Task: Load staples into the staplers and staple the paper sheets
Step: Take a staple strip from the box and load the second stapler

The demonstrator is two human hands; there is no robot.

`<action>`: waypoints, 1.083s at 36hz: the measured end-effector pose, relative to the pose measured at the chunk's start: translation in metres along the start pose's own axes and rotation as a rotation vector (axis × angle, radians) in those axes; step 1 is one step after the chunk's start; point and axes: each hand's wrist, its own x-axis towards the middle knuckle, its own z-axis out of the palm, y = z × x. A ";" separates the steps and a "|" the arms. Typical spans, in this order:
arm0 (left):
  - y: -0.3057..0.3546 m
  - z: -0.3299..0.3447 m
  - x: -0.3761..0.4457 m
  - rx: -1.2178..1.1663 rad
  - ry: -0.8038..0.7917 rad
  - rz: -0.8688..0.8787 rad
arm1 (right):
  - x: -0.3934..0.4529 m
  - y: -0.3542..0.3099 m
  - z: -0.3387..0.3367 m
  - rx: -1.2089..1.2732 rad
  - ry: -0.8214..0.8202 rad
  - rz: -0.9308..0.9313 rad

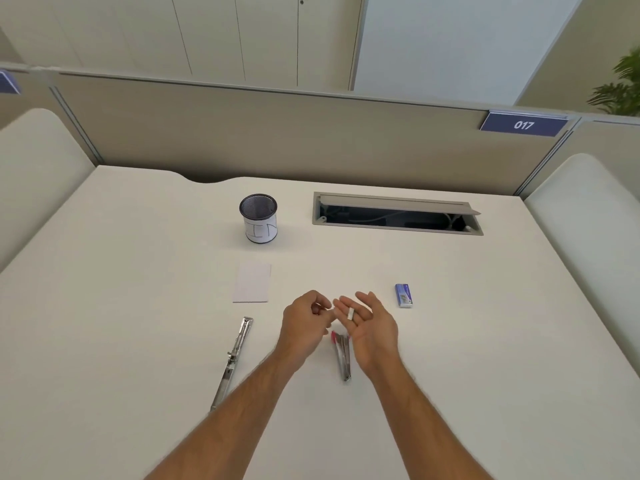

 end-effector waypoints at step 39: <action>-0.052 -0.165 -0.015 -0.276 -0.205 -0.117 | -0.043 0.101 0.080 -1.063 -0.512 -0.412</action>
